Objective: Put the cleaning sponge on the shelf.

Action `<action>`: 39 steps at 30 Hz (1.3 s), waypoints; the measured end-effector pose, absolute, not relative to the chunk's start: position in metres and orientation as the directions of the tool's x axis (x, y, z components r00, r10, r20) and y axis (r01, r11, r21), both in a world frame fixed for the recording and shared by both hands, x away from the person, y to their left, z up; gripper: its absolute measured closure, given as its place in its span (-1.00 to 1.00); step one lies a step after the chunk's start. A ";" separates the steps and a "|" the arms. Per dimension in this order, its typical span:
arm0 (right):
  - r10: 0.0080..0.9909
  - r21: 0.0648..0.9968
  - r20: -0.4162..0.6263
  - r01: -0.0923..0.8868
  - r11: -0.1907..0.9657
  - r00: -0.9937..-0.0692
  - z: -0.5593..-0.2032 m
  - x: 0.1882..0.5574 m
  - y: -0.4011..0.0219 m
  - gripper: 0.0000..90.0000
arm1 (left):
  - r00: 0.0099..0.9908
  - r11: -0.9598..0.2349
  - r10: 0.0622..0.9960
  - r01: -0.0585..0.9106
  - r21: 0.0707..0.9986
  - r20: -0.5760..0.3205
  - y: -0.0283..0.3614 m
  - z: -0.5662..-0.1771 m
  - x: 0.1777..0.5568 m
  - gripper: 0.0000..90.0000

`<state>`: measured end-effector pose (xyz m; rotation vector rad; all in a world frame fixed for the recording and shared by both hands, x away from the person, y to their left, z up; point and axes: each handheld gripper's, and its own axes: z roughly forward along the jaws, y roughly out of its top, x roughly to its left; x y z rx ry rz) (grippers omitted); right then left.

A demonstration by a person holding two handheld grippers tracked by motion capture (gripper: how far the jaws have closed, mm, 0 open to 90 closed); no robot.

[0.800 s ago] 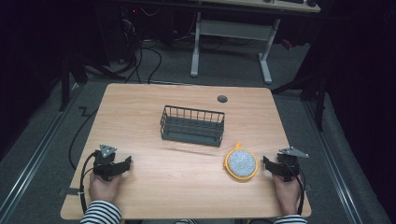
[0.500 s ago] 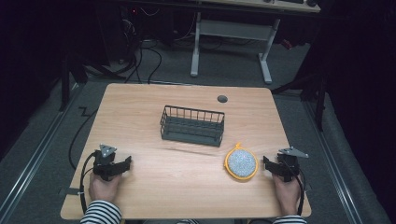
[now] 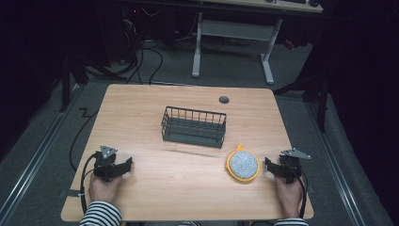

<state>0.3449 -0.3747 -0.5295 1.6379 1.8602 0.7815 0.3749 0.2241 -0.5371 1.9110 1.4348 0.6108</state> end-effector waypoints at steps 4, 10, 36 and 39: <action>0.993 0.725 -0.018 0.682 0.095 -0.119 -0.530 0.345 -0.375 -0.22 | 0.284 -0.175 0.959 0.650 0.739 -0.023 0.224 -0.537 0.375 -0.38; 0.993 0.725 -0.018 0.682 0.095 -0.120 -0.529 0.345 -0.375 -0.22 | 0.270 -0.140 0.961 0.665 0.734 -0.061 0.227 -0.534 0.374 -0.28; 0.993 0.725 -0.018 0.682 0.095 -0.120 -0.529 0.345 -0.375 -0.22 | 0.399 -0.168 0.908 0.626 0.761 -0.128 0.204 -0.490 0.388 -0.25; 0.993 0.726 -0.016 0.681 0.093 -0.118 -0.530 0.345 -0.375 -0.22 | 0.422 -0.186 0.898 0.621 0.761 -0.125 0.196 -0.481 0.393 -0.26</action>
